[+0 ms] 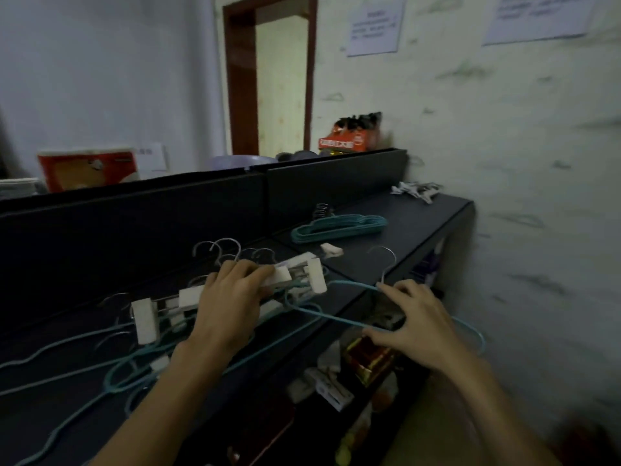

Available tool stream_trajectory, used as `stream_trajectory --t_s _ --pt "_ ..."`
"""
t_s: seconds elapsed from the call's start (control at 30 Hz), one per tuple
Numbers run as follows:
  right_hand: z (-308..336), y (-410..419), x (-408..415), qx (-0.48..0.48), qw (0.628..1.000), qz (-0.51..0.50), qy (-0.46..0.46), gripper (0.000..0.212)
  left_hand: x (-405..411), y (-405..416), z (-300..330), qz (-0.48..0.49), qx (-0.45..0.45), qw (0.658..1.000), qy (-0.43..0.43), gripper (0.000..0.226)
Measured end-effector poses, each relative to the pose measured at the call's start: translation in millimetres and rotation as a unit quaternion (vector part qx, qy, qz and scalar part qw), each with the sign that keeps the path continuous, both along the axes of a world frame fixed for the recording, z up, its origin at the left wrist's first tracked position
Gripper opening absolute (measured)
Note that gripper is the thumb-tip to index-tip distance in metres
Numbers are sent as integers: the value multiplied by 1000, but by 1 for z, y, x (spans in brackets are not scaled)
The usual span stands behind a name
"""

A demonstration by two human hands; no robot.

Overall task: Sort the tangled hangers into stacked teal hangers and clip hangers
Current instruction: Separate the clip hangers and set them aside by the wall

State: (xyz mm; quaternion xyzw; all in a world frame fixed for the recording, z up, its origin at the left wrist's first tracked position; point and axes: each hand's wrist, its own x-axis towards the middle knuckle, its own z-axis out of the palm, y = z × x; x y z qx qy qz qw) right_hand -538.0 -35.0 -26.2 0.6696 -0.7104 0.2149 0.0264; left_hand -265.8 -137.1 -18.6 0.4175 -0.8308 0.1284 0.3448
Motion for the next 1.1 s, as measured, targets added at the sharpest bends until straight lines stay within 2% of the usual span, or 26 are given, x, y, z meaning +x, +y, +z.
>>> stream_trajectory --t_s 0.63,0.83,1.1 --pt "-21 5 -226 -28 999 -32 -21 97 -250 -11 -6 -33 9 999 -1 38" --pt "-22 -38 -260 -19 999 -8 -39 97 -275 -43 -4 -2 18 1000 -20 46" --pt "-9 -142 -257 -17 998 52 -30 95 -269 -120 11 52 23 998 -9 38"
